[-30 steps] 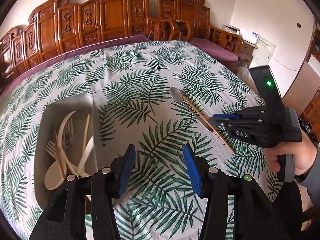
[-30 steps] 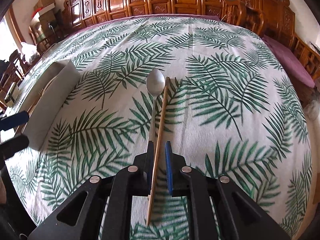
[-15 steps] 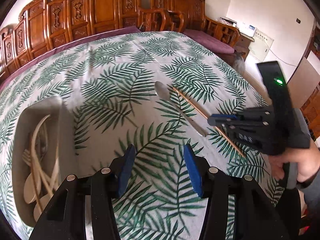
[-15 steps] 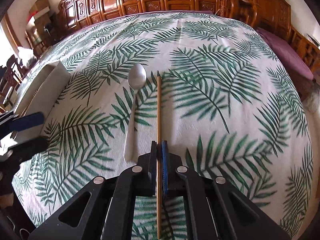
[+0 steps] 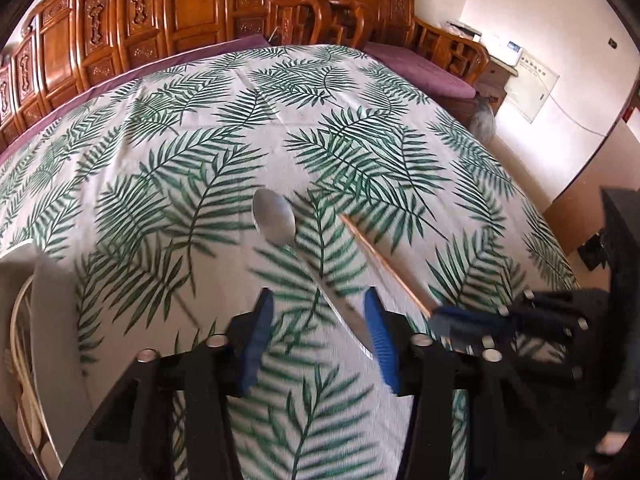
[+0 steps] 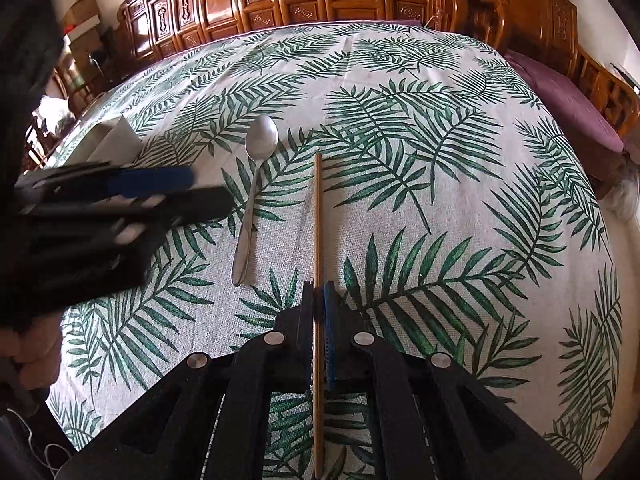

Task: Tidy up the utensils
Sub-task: 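Grasp the last wooden chopstick with the right gripper while the left moves toward the steel spoon, then grasp the steel spoon by its handle with the left gripper and lift it, then carry the steel spoon with the left gripper while the right carries the chopstick over the tray, then lower the chopstick with the right gripper while the left lowers the steel spoon, then open both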

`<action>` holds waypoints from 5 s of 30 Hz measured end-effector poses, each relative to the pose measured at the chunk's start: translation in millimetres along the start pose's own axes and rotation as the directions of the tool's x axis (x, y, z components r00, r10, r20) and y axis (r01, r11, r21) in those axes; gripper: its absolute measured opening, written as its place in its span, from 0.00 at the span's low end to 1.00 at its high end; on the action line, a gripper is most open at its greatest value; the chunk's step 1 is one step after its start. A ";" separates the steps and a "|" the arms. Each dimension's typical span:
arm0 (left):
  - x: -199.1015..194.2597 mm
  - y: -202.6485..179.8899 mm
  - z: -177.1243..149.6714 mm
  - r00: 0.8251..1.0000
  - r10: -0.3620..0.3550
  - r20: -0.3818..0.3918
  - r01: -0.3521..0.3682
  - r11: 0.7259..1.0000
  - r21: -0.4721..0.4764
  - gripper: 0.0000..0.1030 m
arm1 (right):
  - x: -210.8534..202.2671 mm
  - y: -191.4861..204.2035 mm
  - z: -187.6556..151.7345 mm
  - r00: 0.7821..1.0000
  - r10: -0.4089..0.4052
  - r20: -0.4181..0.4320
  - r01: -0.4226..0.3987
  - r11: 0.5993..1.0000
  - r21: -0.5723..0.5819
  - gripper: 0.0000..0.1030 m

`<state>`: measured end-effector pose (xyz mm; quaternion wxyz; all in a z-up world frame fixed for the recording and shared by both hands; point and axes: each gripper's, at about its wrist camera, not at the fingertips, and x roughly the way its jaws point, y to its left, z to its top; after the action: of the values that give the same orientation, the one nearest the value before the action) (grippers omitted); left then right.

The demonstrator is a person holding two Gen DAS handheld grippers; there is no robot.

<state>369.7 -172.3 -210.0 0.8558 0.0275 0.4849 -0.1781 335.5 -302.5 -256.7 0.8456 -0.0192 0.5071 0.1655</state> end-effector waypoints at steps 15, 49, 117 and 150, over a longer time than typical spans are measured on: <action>41.8 4.1 27.4 0.995 0.066 -0.081 -0.070 0.997 -0.044 0.17 | -1.5 -11.4 2.0 0.999 -0.036 0.004 0.036 0.999 -0.007 0.05; -53.3 15.8 9.2 0.997 0.062 0.038 -0.061 0.998 -0.023 0.01 | -67.1 15.5 18.8 0.992 -0.086 0.091 0.089 0.996 -0.021 0.05; -195.3 237.3 -93.9 0.960 0.235 0.152 -0.195 0.952 -0.237 0.32 | -22.7 266.1 81.9 0.989 0.147 0.030 -0.139 0.970 -0.198 0.05; -231.7 256.5 -140.3 0.932 0.295 0.209 -0.236 0.934 -0.268 0.75 | 13.7 291.2 98.9 0.988 0.148 0.047 -0.142 0.984 -0.107 0.08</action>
<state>231.7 162.8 -121.8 0.9224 -0.0321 0.3849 -0.0024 338.4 -4.0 -181.2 0.8427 -0.0215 0.4747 0.2531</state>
